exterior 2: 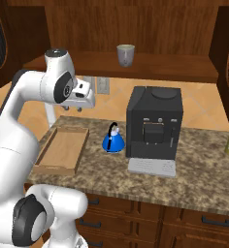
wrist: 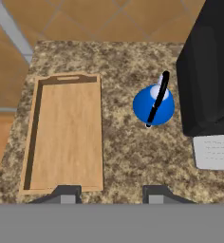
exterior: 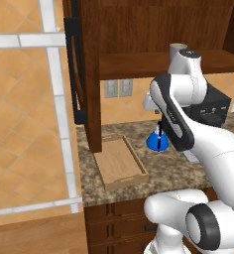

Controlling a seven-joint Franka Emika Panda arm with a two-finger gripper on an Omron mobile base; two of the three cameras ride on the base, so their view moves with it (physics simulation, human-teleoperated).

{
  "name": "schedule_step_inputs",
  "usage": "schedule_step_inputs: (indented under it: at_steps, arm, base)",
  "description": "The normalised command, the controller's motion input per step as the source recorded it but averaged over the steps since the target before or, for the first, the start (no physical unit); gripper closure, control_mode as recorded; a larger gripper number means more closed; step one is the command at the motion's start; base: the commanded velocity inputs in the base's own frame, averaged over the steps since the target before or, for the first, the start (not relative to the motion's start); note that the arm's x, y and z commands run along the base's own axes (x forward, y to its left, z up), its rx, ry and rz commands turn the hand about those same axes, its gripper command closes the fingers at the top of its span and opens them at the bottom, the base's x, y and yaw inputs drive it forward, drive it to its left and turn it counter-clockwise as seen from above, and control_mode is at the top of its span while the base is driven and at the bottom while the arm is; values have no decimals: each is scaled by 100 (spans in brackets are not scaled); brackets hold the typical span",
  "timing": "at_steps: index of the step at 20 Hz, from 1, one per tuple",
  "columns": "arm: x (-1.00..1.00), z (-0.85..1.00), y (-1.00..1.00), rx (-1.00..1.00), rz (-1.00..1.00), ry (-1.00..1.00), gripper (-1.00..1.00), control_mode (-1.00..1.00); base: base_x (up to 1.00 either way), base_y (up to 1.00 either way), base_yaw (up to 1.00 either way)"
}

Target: Pick the kettle from the counter and place it on the tray. Then pick the mug from the cabinet and place it on the tray. Then close the cabinet doors.

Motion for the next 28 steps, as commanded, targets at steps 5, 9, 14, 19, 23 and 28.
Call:
schedule_step_inputs:
  at_steps: [5,9,14,19,23,28]
  arm:
    - [0,-19,-14,0,-36,0,-100,-100]
    - [0,-28,-31,0,-56,0,-100,-100]
    - [0,-1,-7,0,-4,0,-100,-100]
    - [20,-40,-18,0,-1,0,-100,-100]
    - [45,-40,-24,0,0,0,-100,-100]
    - [47,-37,-6,0,0,1,-100,-100]
  base:
    - [0,0,0]
    - [0,0,0]
    - [0,0,0]
    - [0,0,0]
    - [0,0,0]
    - [0,0,0]
